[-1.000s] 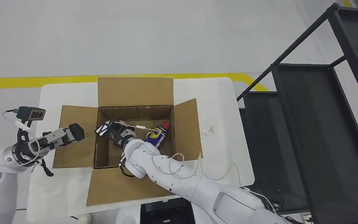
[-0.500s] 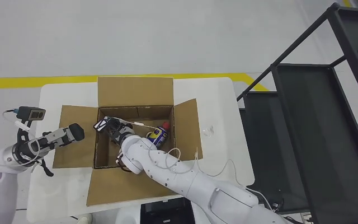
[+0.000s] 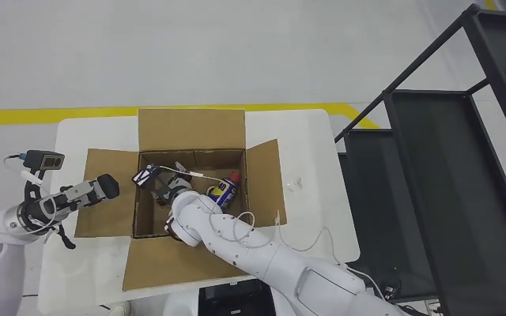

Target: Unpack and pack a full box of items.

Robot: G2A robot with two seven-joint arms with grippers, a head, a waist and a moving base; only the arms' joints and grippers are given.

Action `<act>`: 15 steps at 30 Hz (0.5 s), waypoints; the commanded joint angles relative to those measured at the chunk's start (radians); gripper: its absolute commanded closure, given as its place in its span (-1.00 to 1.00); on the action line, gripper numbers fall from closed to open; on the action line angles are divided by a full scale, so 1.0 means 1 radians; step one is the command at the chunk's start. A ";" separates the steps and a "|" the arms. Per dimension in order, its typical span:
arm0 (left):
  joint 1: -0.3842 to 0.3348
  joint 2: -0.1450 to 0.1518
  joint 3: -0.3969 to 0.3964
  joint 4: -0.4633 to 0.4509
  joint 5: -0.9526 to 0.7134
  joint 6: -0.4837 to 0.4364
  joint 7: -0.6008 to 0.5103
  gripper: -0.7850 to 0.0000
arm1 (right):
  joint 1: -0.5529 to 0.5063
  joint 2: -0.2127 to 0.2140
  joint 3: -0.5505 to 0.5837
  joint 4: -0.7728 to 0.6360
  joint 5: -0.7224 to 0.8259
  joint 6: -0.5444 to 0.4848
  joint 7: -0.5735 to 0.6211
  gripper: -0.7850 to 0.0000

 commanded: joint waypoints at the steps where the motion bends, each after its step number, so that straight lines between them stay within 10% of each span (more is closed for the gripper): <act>1: 0.000 0.000 0.000 0.000 0.000 0.000 0.000 -1.00 | -0.034 0.016 0.014 -0.038 -0.036 -0.003 -0.019 -1.00; 15: 0.000 0.000 0.000 0.000 0.000 0.000 0.000 -1.00 | -0.437 0.177 0.108 -0.754 -0.258 -0.214 -0.105 -1.00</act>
